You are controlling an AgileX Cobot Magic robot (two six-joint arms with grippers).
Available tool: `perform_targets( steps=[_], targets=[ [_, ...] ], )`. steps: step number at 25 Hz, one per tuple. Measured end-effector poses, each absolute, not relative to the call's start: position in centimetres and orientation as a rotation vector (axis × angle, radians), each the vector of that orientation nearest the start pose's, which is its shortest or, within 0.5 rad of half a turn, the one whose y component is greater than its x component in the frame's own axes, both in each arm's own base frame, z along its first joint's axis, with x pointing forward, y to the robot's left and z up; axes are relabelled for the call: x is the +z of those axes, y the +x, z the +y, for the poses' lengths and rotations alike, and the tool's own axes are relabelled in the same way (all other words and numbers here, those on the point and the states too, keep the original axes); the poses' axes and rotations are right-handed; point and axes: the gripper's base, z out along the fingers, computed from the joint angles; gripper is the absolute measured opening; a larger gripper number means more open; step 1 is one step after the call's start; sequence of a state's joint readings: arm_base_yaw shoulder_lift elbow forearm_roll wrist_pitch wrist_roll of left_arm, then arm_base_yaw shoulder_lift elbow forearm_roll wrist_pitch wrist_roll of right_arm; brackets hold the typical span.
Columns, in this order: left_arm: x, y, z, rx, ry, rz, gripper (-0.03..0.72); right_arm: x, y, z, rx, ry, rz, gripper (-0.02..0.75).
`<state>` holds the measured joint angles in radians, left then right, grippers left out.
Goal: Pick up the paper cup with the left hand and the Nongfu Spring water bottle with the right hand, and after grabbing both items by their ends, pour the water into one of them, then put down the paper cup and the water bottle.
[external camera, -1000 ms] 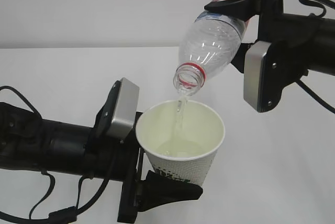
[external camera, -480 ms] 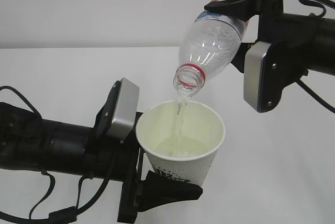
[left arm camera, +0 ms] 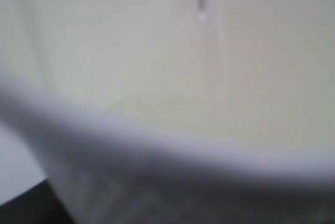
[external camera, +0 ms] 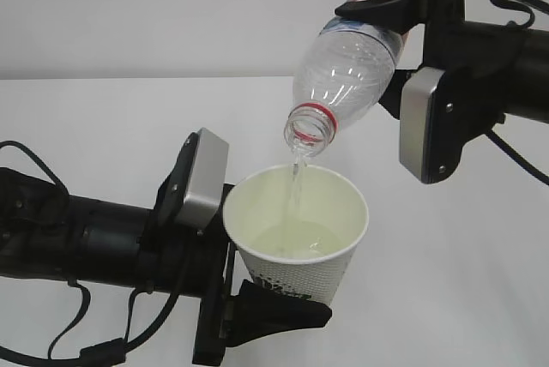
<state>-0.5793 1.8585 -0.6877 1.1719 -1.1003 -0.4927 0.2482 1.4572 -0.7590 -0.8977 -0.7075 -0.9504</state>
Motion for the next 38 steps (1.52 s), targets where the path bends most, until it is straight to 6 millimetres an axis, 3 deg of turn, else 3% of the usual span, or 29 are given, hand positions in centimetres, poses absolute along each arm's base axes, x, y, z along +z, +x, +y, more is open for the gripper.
perform_targets(
  steps=[38],
  targets=[
    [14.87,21.15,-22.71,-1.106,1.387,1.412,0.526,27.39,28.11,11.92,-0.661,-1.609,0.576,0.475]
  ],
)
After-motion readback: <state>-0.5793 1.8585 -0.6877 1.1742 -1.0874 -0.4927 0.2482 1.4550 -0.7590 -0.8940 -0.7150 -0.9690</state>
